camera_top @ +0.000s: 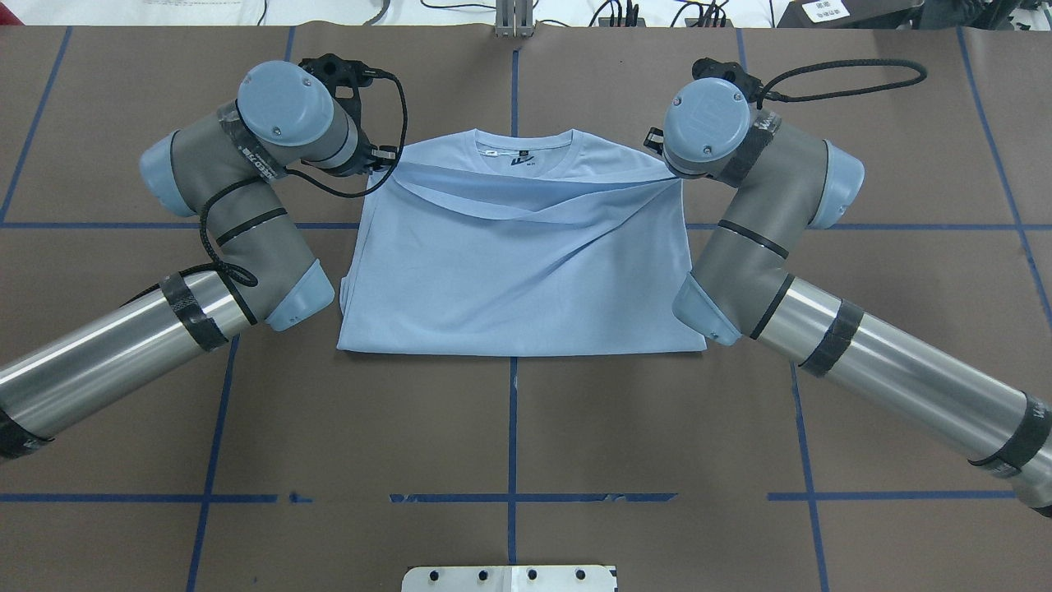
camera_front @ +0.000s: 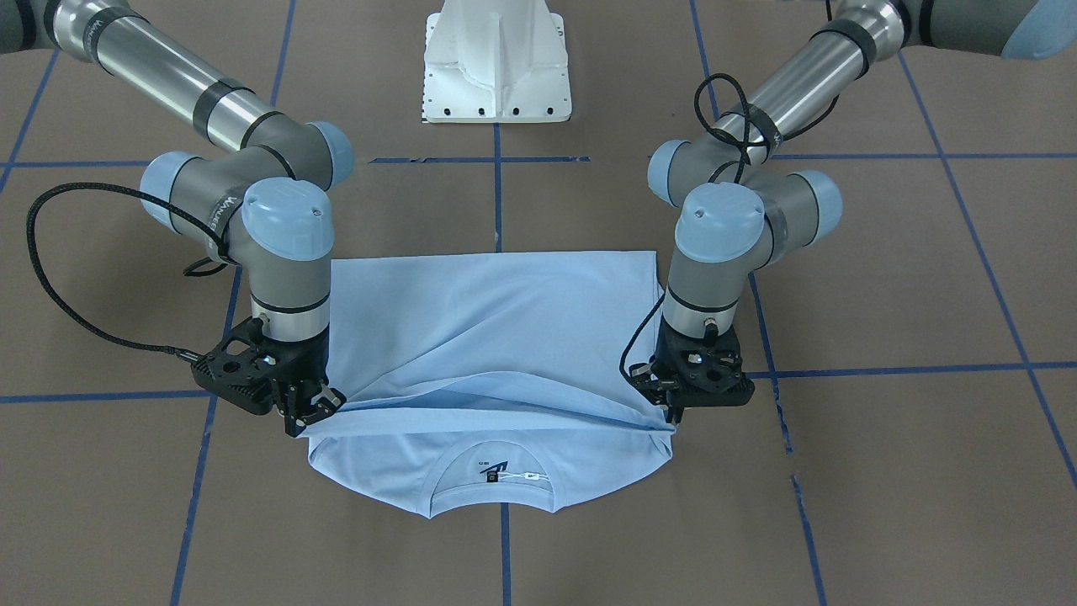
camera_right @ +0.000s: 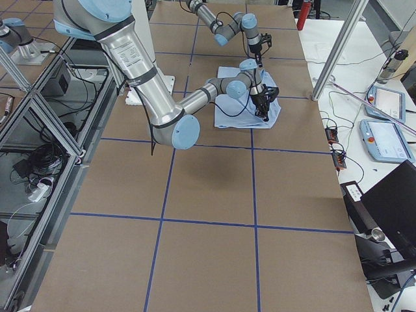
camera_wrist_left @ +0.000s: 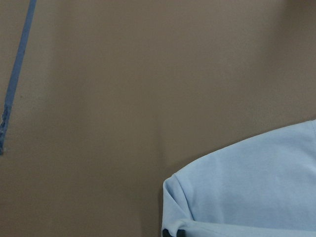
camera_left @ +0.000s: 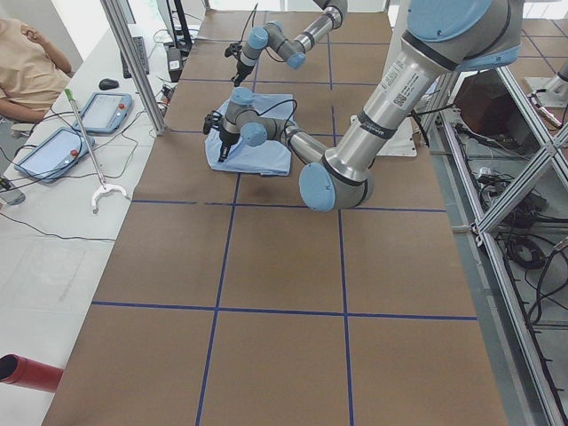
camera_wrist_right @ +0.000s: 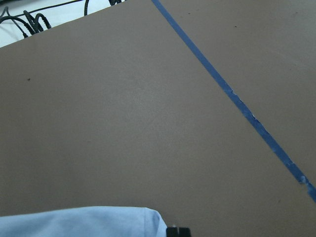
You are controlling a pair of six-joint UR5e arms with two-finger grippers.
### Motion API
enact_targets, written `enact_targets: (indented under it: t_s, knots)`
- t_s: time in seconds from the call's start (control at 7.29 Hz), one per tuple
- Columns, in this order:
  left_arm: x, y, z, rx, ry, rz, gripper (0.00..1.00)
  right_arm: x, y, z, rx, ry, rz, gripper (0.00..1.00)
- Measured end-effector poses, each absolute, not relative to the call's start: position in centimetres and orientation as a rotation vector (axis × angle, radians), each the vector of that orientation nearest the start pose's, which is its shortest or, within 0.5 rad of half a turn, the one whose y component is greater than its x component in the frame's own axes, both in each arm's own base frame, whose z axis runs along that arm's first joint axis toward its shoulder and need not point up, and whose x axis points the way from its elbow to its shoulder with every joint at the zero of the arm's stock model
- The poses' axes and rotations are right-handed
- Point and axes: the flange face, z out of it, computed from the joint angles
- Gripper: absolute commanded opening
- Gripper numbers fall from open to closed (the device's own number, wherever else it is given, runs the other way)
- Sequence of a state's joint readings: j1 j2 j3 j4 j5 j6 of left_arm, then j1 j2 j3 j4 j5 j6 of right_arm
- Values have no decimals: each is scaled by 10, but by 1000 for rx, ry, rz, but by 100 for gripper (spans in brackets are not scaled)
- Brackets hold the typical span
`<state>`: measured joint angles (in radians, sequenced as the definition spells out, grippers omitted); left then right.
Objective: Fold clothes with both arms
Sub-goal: 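Release the hem and move the left gripper to the folded shirt's side edge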
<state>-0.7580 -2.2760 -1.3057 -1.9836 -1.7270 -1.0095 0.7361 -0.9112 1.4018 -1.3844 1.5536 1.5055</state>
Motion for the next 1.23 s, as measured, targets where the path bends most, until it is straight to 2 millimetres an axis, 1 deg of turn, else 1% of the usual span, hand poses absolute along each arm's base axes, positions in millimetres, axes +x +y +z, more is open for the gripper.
enact_targets:
  t_s: [0.14,0.27,0.41,0.55,0.69,0.82,0.96,1.1,1.23]
  knots:
    - [470,-610,303,437,783,-76,100,-454,-606,322,292,-639,629,100]
    - [455,-595,297,456,822,-32,100,-438,-615,317,296,-653,575,100]
    - [440,-574,293,460,870,2,100,-425,-620,314,303,-674,513,100]
    - [429,-547,294,456,908,21,100,-418,-623,313,310,-694,479,100]
    - [426,-518,303,441,936,34,100,-416,-623,312,313,-704,465,100]
    - [431,-488,315,411,957,40,100,-416,-623,312,314,-708,459,100]
    - [440,-465,328,380,960,36,90,-415,-623,312,315,-710,457,100]
    - [452,-447,337,355,955,19,70,-415,-622,311,316,-711,457,100]
    - [466,-430,343,330,952,-8,56,-415,-622,312,316,-711,456,100]
